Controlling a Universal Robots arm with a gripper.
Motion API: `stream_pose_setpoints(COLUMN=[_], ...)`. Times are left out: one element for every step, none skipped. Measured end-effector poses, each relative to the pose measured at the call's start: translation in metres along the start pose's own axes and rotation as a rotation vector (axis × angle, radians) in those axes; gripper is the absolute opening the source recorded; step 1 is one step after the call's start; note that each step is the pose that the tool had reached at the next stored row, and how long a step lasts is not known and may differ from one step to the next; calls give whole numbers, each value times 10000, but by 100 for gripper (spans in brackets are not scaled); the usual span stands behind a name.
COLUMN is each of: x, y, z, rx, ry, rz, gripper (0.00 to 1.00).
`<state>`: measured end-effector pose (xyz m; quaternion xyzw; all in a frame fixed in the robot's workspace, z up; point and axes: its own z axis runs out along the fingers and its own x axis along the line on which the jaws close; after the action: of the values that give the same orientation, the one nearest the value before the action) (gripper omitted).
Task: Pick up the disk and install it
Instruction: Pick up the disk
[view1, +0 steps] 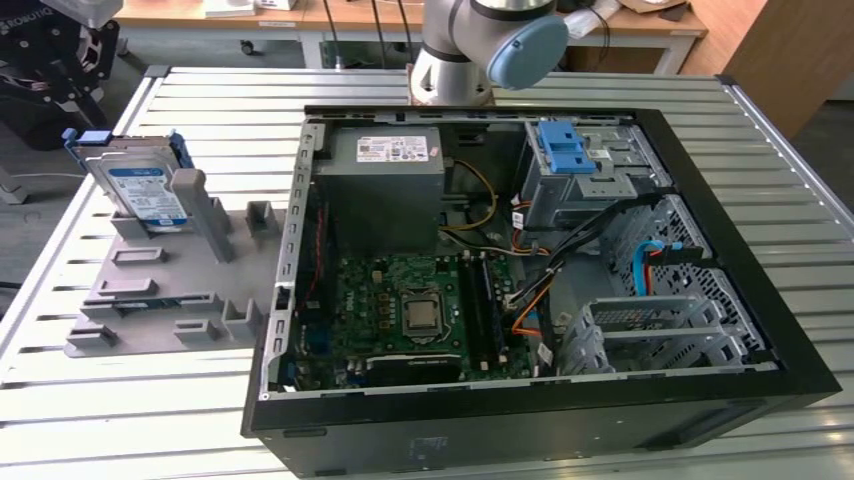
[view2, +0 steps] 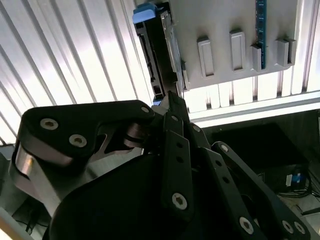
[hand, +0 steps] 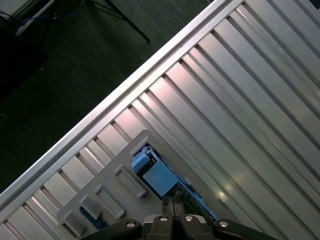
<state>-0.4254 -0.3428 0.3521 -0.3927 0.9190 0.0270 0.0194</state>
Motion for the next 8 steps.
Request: stream_pose_setpoints(x=[-1,-1,0,0,0,0,1,1], y=[1,1,1,1,1,0,0,0], z=[0,0,0,0,0,0,1,1], rx=[-11,-11,-12,-12,-12,-10,-3,7], ry=[-6,-6,-7,-6,-7,-6,3,31], rz=[-56,-73,-74,-75,-76,-76,-103,-230], gripper=[11,11,11,11,11,11,11,11])
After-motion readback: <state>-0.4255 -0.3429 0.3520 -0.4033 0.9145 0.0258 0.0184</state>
